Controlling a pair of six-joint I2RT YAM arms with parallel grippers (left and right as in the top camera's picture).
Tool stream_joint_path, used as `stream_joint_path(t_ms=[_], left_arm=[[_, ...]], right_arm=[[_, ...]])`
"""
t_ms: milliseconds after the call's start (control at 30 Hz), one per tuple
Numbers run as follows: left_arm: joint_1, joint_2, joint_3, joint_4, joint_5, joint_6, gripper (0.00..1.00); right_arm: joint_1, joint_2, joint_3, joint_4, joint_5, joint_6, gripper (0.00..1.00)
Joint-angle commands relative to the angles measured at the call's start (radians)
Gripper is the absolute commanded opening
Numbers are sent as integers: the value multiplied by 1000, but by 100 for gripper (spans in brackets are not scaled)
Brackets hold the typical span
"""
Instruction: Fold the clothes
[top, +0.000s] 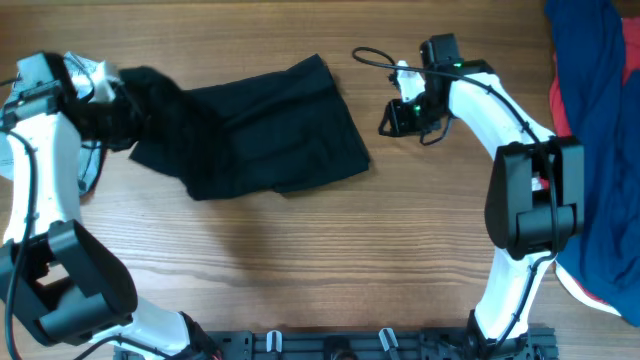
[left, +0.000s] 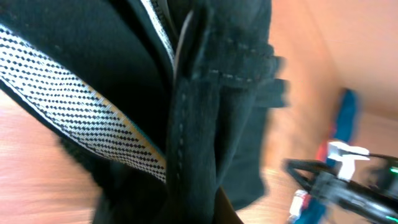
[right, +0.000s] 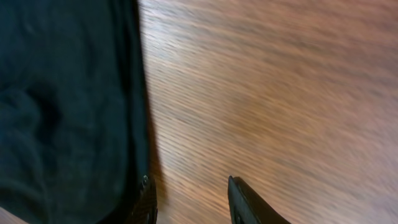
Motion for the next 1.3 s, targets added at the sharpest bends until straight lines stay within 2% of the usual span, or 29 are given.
stream_joint_path(t_ms=[0,233,600,833,1000,1133,1267], left_arm=[[-82,-28,24,61,187,-132,4],[-257,-27,24,198,171,-178,4],[-463,-18,23,205,-129,-178,11],[-541,8,23,237,-226,-178,14],[-581,42,23,272,-237,-178,17],[-604,66,23,279,-236,-178,31],[-599,66,23,333,-236,-177,32]], right_arm=[[31,-29,17,32,-27,-20,37],[69,10,17,44,-27,-21,37],[94,47,16,51,-27,-20,37],[100,47,16,35,-27,-20,37],[110,47,16,32,-27,-20,37],[111,47,16,32,-16,2,37],[111,47,16,32,8,30,38]])
